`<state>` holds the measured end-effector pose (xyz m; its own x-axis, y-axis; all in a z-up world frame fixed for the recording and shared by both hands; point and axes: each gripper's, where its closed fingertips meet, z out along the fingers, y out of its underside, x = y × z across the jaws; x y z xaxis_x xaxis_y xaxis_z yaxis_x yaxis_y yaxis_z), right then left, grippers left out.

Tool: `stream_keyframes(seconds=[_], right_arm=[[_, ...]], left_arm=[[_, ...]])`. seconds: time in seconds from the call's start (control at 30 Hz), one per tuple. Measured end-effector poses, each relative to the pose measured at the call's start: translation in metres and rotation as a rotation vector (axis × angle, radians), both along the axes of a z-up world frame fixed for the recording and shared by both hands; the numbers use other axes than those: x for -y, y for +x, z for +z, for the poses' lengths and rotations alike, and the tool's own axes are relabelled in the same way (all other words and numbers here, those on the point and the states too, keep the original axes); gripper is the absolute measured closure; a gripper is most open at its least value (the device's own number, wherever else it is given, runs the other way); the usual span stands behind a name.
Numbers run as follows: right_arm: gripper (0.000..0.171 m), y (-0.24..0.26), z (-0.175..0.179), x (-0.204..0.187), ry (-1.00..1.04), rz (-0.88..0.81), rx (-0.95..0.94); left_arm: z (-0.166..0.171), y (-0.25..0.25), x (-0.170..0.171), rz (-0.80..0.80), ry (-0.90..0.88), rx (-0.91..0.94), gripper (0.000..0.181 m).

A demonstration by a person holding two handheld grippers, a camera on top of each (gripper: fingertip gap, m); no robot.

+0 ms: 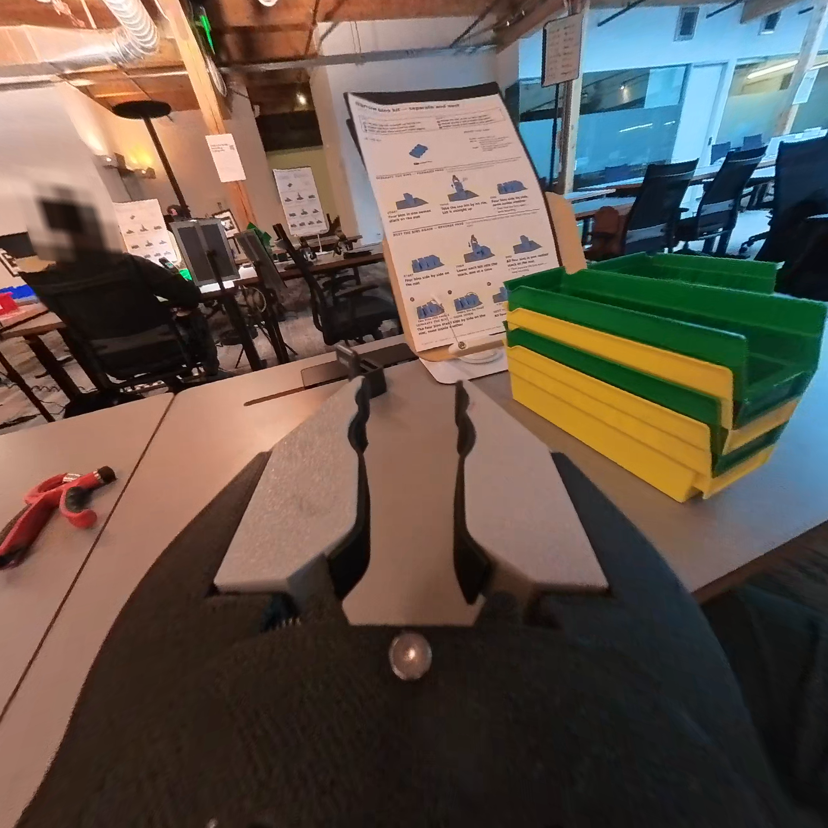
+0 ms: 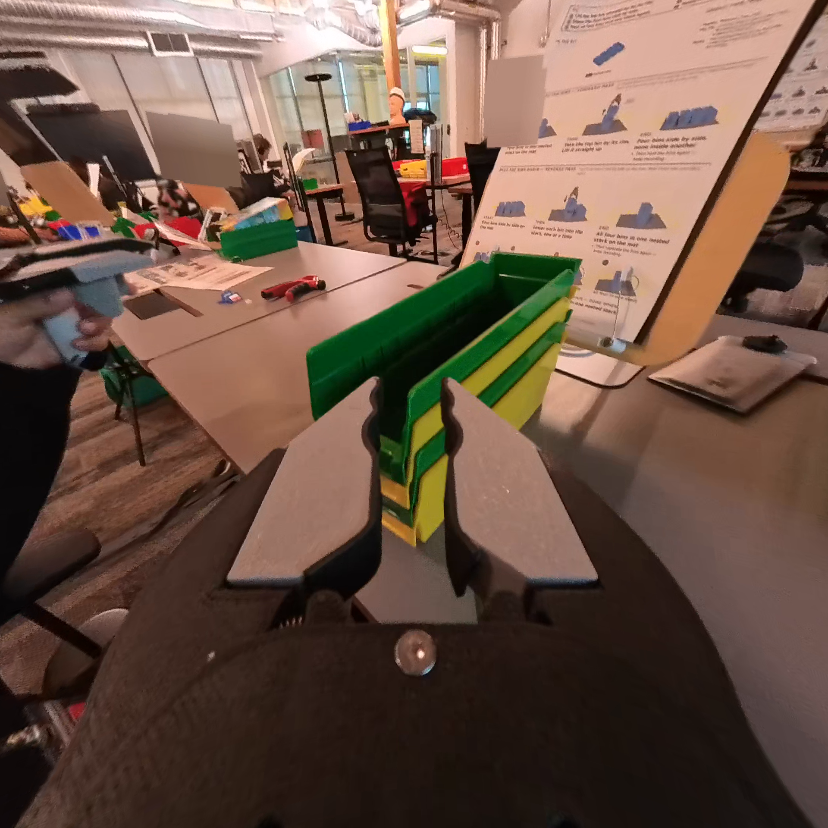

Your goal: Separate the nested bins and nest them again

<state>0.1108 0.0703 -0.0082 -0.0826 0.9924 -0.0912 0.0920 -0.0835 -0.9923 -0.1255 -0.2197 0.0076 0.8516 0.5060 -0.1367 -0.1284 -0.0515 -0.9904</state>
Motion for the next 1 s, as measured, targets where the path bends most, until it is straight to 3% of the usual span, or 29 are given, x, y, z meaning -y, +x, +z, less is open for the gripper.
stream_keyframes(seconds=[0.17,0.37,0.5,0.63,1.0], right_arm=[[0.16,0.038,0.004,-0.008,-0.024,0.029,0.0],[0.157,0.075,0.027,-0.032,-0.081,-0.018,-0.127],[0.149,0.072,0.009,-0.039,-0.105,-0.021,-0.026],[0.147,0.06,0.005,-0.022,-0.067,0.028,0.002],[0.148,0.039,-0.019,-0.006,-0.027,0.073,0.112]], left_arm=[[0.025,0.014,-0.011,0.028,0.107,-0.096,0.162],[0.035,0.033,-0.024,-0.052,0.179,-0.08,0.171],[0.014,0.033,-0.036,-0.046,0.063,-0.107,0.172],[0.002,0.028,-0.042,0.014,-0.033,-0.171,0.175],[0.003,0.03,-0.043,0.001,-0.039,-0.199,0.176]])
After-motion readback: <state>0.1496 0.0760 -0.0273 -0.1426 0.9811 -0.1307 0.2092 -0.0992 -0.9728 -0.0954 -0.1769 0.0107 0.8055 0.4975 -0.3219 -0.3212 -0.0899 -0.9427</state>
